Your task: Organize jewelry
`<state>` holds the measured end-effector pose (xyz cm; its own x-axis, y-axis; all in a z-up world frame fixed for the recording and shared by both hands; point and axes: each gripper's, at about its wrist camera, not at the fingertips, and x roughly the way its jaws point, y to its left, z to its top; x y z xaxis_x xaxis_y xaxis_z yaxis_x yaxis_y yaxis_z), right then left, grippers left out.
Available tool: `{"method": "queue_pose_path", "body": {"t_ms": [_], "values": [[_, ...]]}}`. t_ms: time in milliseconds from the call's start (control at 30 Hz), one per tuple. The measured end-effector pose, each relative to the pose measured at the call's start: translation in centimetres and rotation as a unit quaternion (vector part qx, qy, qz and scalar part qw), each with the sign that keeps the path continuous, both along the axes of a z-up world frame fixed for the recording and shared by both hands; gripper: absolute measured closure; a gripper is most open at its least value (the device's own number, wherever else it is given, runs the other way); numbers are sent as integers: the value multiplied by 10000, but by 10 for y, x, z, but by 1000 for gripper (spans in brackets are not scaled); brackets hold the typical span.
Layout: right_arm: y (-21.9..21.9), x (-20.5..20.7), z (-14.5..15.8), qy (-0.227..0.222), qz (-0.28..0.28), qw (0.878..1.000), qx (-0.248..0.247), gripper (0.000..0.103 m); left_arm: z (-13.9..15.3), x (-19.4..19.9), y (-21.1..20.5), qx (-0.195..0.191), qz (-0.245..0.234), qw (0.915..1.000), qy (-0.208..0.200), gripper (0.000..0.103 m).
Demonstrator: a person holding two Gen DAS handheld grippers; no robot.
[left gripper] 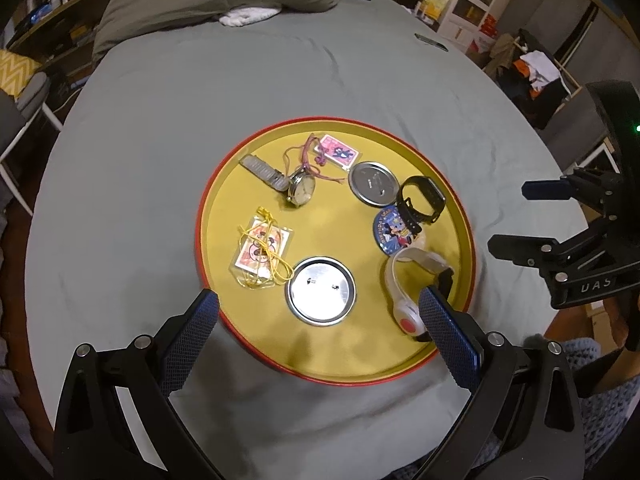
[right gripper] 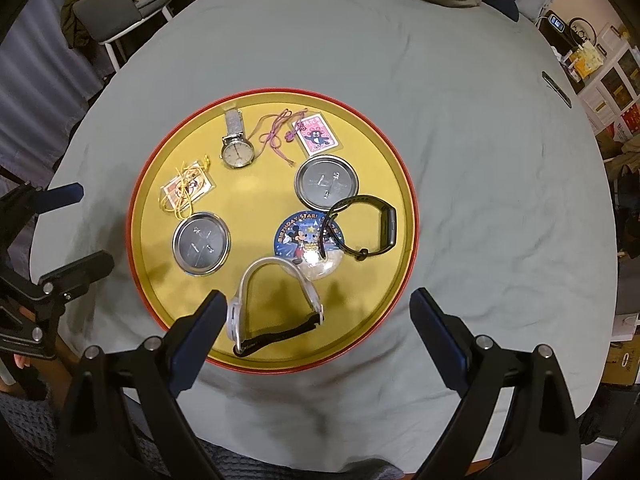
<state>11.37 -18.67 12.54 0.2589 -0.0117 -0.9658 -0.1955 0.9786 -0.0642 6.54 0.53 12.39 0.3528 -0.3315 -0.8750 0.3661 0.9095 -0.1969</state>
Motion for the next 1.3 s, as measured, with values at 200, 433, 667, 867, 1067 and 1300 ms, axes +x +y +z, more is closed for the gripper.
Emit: {"method": "queue_pose_path", "body": {"t_ms": [200,433,667,867,1067,1300], "values": [[-1,1,0,-1,-3,10000,11,15,-5,3,1,19,13,10000,56,6],[0,1,1,-29,2,10000,-9,15,-8,5,-1,22,10,9999,112,6],[0,1,1,-65,52,10000,29,15,-17,6,-6,96,-8,9998,180,6],[-5,0,-5,-22,42,9998,205,15,-27,10,-9,33,29,9995,317,6],[-9,0,-15,91,-3,9991,424,15,-51,17,-16,54,75,9982,585,6],[-10,-2,-33,116,93,9992,369,15,-80,22,-29,404,99,9960,797,6]]}}
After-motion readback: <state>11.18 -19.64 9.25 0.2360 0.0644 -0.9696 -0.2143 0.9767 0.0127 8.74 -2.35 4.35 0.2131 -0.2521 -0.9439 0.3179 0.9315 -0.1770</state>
